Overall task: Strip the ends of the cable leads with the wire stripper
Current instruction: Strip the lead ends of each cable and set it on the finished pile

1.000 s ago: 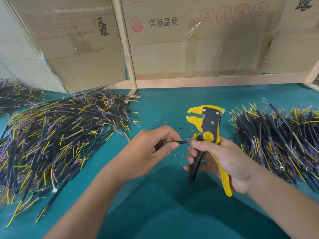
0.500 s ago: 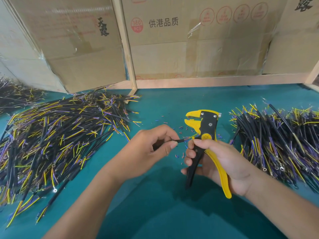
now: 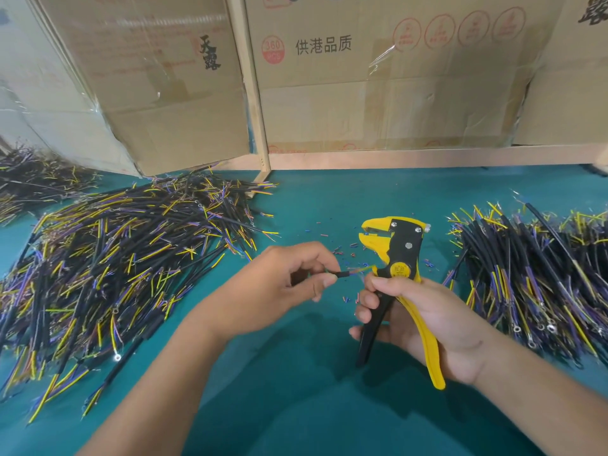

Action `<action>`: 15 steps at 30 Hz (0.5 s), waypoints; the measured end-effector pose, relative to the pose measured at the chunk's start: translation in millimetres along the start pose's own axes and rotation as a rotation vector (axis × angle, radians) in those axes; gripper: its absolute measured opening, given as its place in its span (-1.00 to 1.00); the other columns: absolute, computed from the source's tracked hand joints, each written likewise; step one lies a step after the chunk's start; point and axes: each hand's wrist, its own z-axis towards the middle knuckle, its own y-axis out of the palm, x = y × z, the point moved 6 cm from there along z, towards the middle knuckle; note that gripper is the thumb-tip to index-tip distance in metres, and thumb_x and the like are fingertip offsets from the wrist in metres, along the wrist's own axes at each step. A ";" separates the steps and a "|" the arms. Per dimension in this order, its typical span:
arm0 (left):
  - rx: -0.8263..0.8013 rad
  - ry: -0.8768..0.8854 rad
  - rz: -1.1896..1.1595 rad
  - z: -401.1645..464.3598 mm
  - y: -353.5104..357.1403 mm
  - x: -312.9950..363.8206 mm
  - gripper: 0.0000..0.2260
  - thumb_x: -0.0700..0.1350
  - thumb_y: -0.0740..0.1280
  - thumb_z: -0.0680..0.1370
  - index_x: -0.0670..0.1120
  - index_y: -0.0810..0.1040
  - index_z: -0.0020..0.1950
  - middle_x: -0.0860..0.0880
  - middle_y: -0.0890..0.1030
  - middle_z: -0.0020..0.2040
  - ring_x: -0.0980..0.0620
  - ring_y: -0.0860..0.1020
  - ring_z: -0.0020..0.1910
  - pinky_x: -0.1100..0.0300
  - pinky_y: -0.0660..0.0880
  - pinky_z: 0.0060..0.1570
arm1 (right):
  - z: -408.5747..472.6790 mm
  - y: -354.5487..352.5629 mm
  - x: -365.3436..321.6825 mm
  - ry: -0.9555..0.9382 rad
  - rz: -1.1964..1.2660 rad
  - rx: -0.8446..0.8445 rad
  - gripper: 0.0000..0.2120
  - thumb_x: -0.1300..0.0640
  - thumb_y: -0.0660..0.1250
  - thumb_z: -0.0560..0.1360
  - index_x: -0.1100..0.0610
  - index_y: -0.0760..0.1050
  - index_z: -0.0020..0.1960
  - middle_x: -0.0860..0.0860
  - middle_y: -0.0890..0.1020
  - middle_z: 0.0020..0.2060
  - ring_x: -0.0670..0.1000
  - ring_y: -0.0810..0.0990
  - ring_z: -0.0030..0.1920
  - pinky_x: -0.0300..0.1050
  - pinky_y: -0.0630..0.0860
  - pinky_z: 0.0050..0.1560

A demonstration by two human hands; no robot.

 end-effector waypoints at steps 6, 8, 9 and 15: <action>0.014 -0.360 0.299 -28.1 -64.1 -62.6 -0.85 -0.14 0.38 0.58 0.02 0.54 -0.19 0.12 0.60 -0.33 0.17 0.39 -0.43 0.27 0.30 -0.37 | 2.7 -6.2 6.6 0.068 0.012 0.039 -0.85 0.16 0.41 0.47 0.22 0.50 -0.06 0.15 0.48 -0.24 0.14 0.51 -0.25 0.18 0.60 -0.09; -0.046 -0.440 0.350 -34.8 -68.1 -74.9 -0.85 -0.12 0.41 0.56 0.04 0.56 -0.21 0.22 0.55 -0.34 0.20 0.42 -0.39 0.31 0.32 -0.33 | 3.2 -7.5 7.8 0.094 0.024 0.063 -0.86 0.15 0.40 0.46 0.21 0.51 -0.08 0.14 0.48 -0.25 0.14 0.51 -0.26 0.17 0.60 -0.10; -0.064 -0.473 0.339 -36.3 -67.6 -79.2 -0.86 -0.09 0.41 0.56 0.04 0.56 -0.20 0.24 0.54 -0.34 0.21 0.42 -0.38 0.34 0.32 -0.33 | 3.4 -8.0 8.2 0.102 0.031 0.071 -0.85 0.14 0.40 0.45 0.21 0.50 -0.08 0.14 0.48 -0.25 0.13 0.51 -0.26 0.16 0.60 -0.11; 0.286 -0.795 0.686 -51.0 -106.1 -106.0 -0.89 -0.10 0.37 0.55 -0.09 0.54 -0.14 -0.07 0.63 -0.16 -0.12 0.57 -0.13 0.07 0.52 -0.10 | 4.4 -10.3 10.3 0.122 0.035 0.079 -0.87 0.13 0.37 0.47 0.21 0.51 -0.10 0.13 0.49 -0.25 0.14 0.52 -0.26 0.17 0.61 -0.10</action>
